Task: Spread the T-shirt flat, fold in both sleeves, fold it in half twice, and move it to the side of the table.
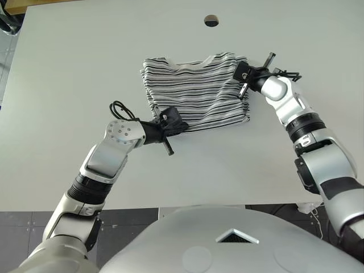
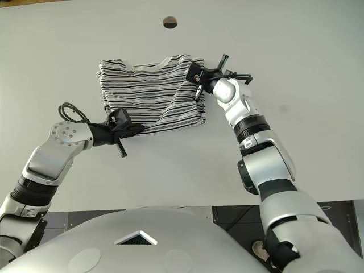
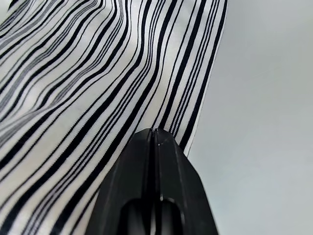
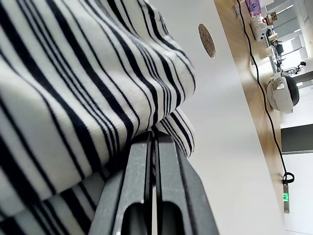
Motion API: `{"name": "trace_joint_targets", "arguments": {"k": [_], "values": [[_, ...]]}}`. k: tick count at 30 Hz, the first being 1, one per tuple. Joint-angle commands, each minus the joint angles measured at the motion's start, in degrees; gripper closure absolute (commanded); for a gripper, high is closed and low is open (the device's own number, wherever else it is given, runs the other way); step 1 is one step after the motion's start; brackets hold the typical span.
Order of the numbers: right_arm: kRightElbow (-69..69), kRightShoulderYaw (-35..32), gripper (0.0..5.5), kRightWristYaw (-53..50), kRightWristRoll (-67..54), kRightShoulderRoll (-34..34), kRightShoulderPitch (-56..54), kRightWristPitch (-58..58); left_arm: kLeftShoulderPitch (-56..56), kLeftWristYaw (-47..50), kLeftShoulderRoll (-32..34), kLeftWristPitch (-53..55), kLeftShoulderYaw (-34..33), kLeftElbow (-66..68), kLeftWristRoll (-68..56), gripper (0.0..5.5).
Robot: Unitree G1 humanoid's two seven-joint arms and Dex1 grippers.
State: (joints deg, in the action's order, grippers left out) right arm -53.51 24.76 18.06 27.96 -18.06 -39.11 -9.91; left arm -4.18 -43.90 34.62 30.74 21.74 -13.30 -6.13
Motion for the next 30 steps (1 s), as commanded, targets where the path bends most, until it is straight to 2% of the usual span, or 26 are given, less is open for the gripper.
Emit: {"name": "trace_joint_targets", "arguments": {"k": [1, 6, 9, 12, 16, 21, 23, 26, 27, 30], "values": [[2.14, 2.48, 5.4, 2.59, 2.84, -3.57, 3.88, 0.68, 1.52, -2.31, 3.37, 1.23, 1.32, 2.95, 1.93, 5.38], [17.69, 5.3, 5.4, 11.64, 3.82, -11.32, 13.42, 0.27, 2.31, -6.08, 7.52, 1.13, -1.29, 1.56, 0.04, 5.38], [43.08, 5.47, 5.4, 22.55, -0.34, -19.63, 27.22, 3.34, 0.14, -7.39, 9.0, 0.61, -3.7, 3.29, -0.31, 5.38], [70.61, 7.27, 5.4, 29.67, -4.35, -24.59, 40.65, 9.38, -2.17, -7.77, 9.26, -0.38, -5.25, 6.04, -0.32, 5.38], [88.6, 12.64, 5.4, 34.15, -2.42, -25.93, 50.37, 13.81, -3.98, -7.56, 8.54, -2.15, -5.88, 9.38, -0.03, 5.38], [94.32, 17.24, 5.4, 36.59, 1.16, -23.71, 53.82, 17.56, -5.98, -7.17, 7.4, -5.76, -6.51, 13.85, 1.12, 5.38], [94.02, 16.28, 5.4, 35.59, 1.46, -23.25, 53.64, 18.34, -6.47, -6.95, 7.13, -7.14, -6.8, 15.29, 1.53, 5.38], [97.64, 10.99, 5.4, 34.04, -1.44, -24.22, 54.89, 19.33, -6.74, -7.04, 7.47, -9.59, -7.23, 16.73, 2.07, 5.38], [100.27, 7.87, 5.4, 33.9, -4.45, -24.3, 55.61, 20.13, -6.35, -7.83, 7.91, -10.56, -8.1, 16.02, 1.24, 5.38], [109.23, -2.65, 4.88, 34.48, -15.85, -24.64, 58.53, 22.53, -4.46, -11.84, 10.27, -15.07, -12.46, 11.6, -2.79, 5.4]]}}
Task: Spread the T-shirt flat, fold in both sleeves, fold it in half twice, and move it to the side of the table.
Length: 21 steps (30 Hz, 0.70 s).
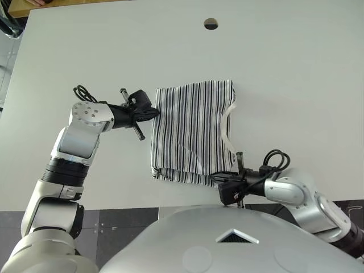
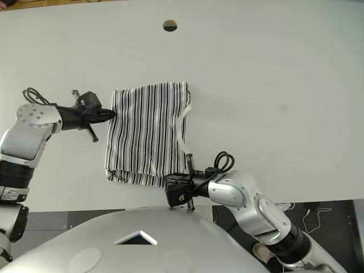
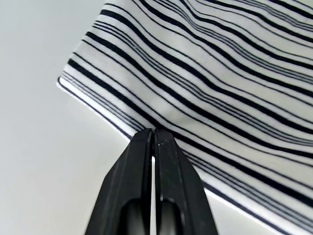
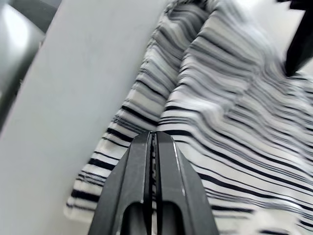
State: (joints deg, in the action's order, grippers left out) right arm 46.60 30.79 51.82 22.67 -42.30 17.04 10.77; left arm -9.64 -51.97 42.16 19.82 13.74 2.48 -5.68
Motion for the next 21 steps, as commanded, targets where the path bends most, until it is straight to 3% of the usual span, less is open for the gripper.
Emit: {"name": "trace_joint_targets", "arguments": {"k": [1, 3, 5, 8, 12, 16, 21], "values": [[11.33, -12.84, 4.79, 0.83, -15.32, -0.83, 3.7, 1.15, 2.91, -6.14, 4.67, -6.72, -5.89, -6.78, -4.37, 5.25], [13.13, -21.6, 4.41, 1.23, -23.7, -1.77, 5.91, 0.0, 8.35, -10.43, 9.32, -10.87, -8.32, -12.83, -5.29, 4.97], [11.39, -26.11, 4.11, 2.08, -24.53, -4.13, 8.65, -0.21, 14.74, -13.06, 13.59, -13.77, -9.93, -18.18, -4.44, 4.72], [4.21, -23.01, 3.59, 2.28, -16.8, -8.53, 12.5, -2.41, 24.34, -13.65, 18.95, -18.95, -9.59, -23.49, 1.93, 4.27], [-1.51, -20.16, 2.96, 1.09, -8.31, -11.08, 13.63, -3.97, 27.22, -9.29, 18.95, -26.5, -6.58, -20.07, 11.98, 3.78], [-5.93, -14.95, 2.96, 0.27, 0.47, -11.46, 12.5, -6.3, 29.03, -7.94, 17.1, -32.84, -3.7, -18.25, 13.86, 3.78], [-7.14, -7.48, 2.96, -1.42, 5.02, -7.18, 10.23, -10.69, 30.28, -6.47, 14.74, -37.17, -0.12, -17.65, 14.64, 3.78]]}}
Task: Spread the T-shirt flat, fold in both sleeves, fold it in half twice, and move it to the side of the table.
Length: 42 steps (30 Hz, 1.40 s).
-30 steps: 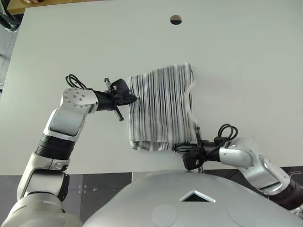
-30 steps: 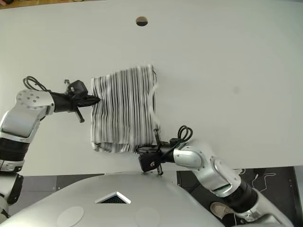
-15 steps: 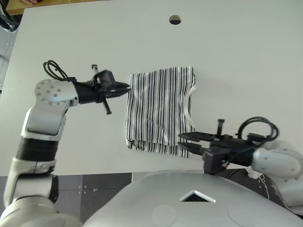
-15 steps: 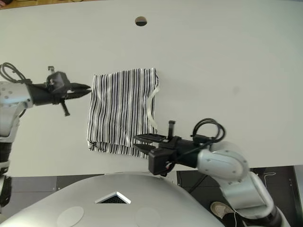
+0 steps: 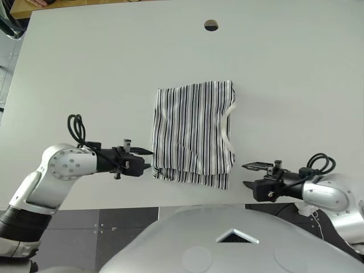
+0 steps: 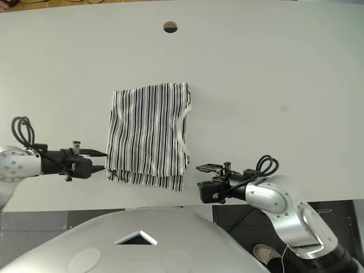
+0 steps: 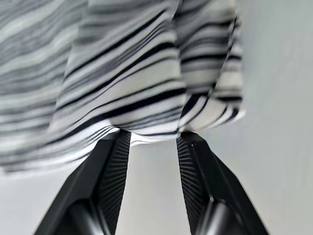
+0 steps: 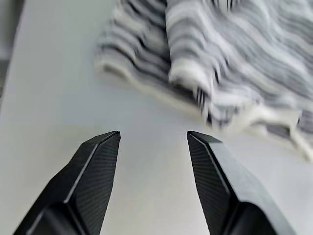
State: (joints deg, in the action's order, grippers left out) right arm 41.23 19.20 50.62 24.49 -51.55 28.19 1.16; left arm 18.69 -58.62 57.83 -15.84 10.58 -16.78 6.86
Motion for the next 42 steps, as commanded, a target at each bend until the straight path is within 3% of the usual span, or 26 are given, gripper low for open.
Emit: {"name": "trace_joint_targets", "arguments": {"k": [1, 11, 14, 24, 30, 35, 38, 42], "values": [[-2.04, 5.18, 2.96, -0.69, 3.49, 3.14, -1.86, -1.79, 2.04, 0.26, -0.97, -2.25, 3.44, 1.92, 2.1, 3.78], [-6.98, 8.47, 2.96, -3.21, 7.15, 7.13, -7.19, -3.93, 0.32, 1.7, -1.02, -7.01, 5.99, 6.05, 4.18, 3.78], [-8.58, 8.27, 3.53, -3.81, 7.56, 7.35, -7.75, -3.53, -1.41, 1.8, -0.55, -6.99, 4.96, 6.15, 3.23, 3.78], [-8.58, 7.14, 5.37, -4.86, 4.96, 8.52, -7.56, -1.9, -2.93, 1.57, -1.36, -6.79, 6.82, 6.17, 2.81, 5.35], [-0.82, 4.58, 5.39, -0.63, -6.0, 6.02, -2.16, 0.43, -0.78, -1.49, 0.51, -4.33, 7.23, 3.19, -2.34, 5.39], [8.83, -4.04, 5.39, 3.74, -24.13, 1.32, 3.56, 1.78, 2.77, -9.52, 7.46, 2.89, 2.85, -3.11, -16.12, 5.39], [9.67, -8.17, 5.39, 2.71, -30.98, 2.79, 1.93, 3.08, 1.63, -11.6, 8.42, 8.19, -0.52, -4.36, -22.54, 5.39], [6.99, -6.66, 5.39, 0.48, -30.82, 5.76, -3.05, 6.13, -2.4, -10.77, 7.18, 19.03, -3.36, -5.91, -29.44, 5.39]]}}
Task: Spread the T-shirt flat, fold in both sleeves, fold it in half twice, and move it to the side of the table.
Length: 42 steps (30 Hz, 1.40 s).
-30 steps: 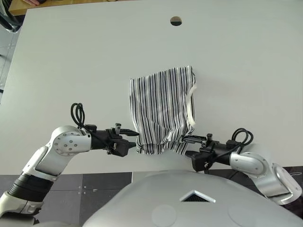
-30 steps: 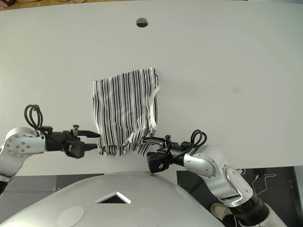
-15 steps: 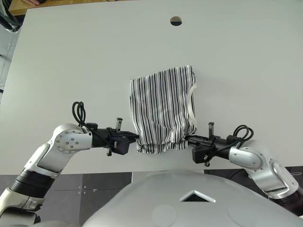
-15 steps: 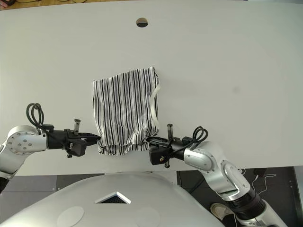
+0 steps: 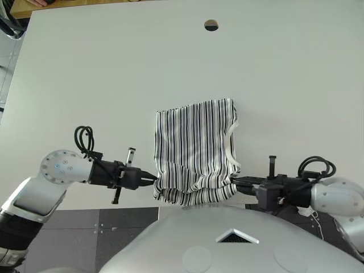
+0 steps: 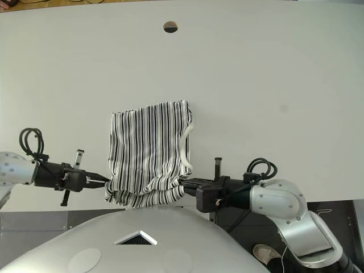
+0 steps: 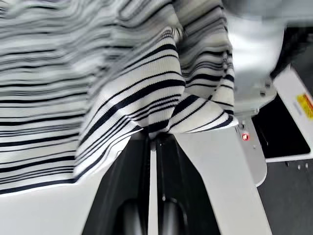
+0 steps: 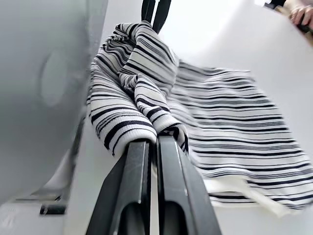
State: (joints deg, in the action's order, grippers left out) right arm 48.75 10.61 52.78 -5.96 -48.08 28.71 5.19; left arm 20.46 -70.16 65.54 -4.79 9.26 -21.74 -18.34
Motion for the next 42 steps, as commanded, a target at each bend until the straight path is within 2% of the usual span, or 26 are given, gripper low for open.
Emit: {"name": "trace_joint_targets", "arguments": {"k": [1, 7, 13, 14, 15, 18, 20, 28, 32, 37, 40, 42], "values": [[-1.51, 2.58, 5.39, -2.54, -0.01, 3.24, -5.2, 3.04, -7.05, 2.54, -2.09, 12.49, -2.09, -0.2, -5.5, 5.39], [-9.02, 4.15, 5.39, -7.33, -0.15, 9.74, -17.34, 9.07, -20.13, 12.76, -11.95, 31.12, -1.15, 5.19, -7.39, 5.39], [-25.76, 5.42, 5.39, -11.27, 0.7, 17.16, -28.69, 13.77, -28.08, 21.23, -20.11, 44.22, -0.37, 10.95, -6.83, 5.39], [-28.17, 5.35, 5.15, -11.95, 0.69, 18.16, -29.82, 14.39, -28.99, 22.33, -21.26, 45.78, -0.54, 11.94, -6.86, 5.4], [-30.8, 5.33, 4.96, -12.6, 0.79, 19.14, -30.94, 14.79, -30.17, 23.67, -22.76, 47.49, -1.05, 13.31, -7.1, 5.12], [-37.33, 5.3, 4.49, -14.99, 1.86, 21.3, -33.04, 15.97, -32.76, 27.43, -26.27, 50.14, -2.06, 17.12, -6.44, 4.73], [-40.86, 4.67, 4.0, -17.34, 2.72, 22.89, -33.72, 15.91, -33.8, 30.06, -27.98, 49.75, -2.31, 20.26, -4.73, 4.65], [-43.73, -3.18, 3.97, -21.87, -3.44, 28.1, -34.73, 20.65, -35.72, 34.5, -29.45, 42.59, -4.42, 30.01, 2.24, 4.65], [-43.76, -12.65, 3.97, -21.98, -16.71, 32.55, -36.18, 31.19, -37.38, 34.99, -30.85, 35.86, -7.81, 33.39, 2.58, 4.65], [-43.1, -23.9, 3.96, -24.42, -35.39, 37.42, -38.77, 46.23, -35.6, 33.14, -32.57, 32.51, -8.28, 32.08, 2.34, 5.37], [-40.55, -23.56, 3.65, -24.16, -39.72, 37.42, -37.58, 50.32, -35.2, 32.73, -33.07, 32.13, -8.27, 31.78, 2.68, 5.4], [-36.21, -18.9, 3.33, -23.55, -35.32, 35.89, -35.47, 46.0, -35.11, 32.52, -33.28, 32.0, -8.44, 31.77, 2.81, 5.4]]}}
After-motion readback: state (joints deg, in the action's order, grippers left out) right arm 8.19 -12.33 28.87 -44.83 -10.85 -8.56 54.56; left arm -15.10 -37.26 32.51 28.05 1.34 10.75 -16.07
